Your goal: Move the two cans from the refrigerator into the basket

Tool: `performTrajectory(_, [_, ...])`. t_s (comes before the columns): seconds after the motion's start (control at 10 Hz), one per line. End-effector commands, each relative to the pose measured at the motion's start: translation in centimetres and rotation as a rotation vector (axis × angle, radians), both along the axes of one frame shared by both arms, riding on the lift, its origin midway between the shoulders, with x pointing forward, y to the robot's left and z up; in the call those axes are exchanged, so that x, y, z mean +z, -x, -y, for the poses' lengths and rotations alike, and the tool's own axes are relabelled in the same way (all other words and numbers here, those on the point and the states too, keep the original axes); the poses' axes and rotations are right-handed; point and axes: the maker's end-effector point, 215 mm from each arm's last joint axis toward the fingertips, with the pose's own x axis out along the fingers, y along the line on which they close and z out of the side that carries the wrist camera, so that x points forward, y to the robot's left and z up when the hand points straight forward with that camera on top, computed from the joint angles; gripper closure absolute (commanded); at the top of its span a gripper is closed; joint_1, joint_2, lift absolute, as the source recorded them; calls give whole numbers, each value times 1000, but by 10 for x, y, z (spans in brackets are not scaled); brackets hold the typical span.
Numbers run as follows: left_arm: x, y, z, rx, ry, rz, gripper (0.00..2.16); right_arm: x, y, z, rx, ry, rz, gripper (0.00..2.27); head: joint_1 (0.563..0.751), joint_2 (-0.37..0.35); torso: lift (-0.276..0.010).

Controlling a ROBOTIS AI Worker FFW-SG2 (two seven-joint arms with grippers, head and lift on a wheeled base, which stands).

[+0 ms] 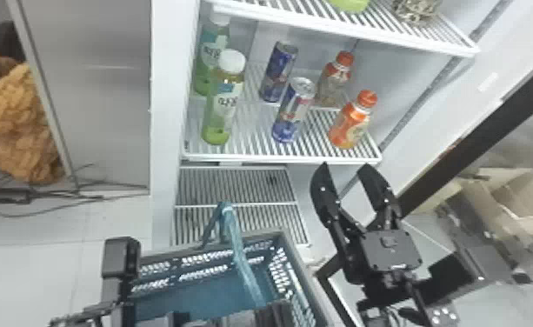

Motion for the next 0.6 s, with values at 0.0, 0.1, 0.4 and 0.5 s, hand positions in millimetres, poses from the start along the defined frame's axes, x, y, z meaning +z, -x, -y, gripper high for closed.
performTrajectory(0.0, [1, -1, 1, 3, 4, 2, 1184, 0, 0, 0, 1, -1, 0, 440, 695, -350, -276])
performTrajectory(0.1, [1, -1, 1, 5, 4, 3, 1184, 0, 0, 0, 2, -4, 0, 440, 695, -350, -276])
performTrajectory(0.4, [1, 0, 1, 3, 5, -2, 1184, -1, 0, 0, 1, -3, -3, 440, 695, -350, -276])
performTrajectory(0.5, [1, 0, 1, 3, 5, -2, 1184, -1, 0, 0, 2, -3, -3, 440, 695, -350, -276])
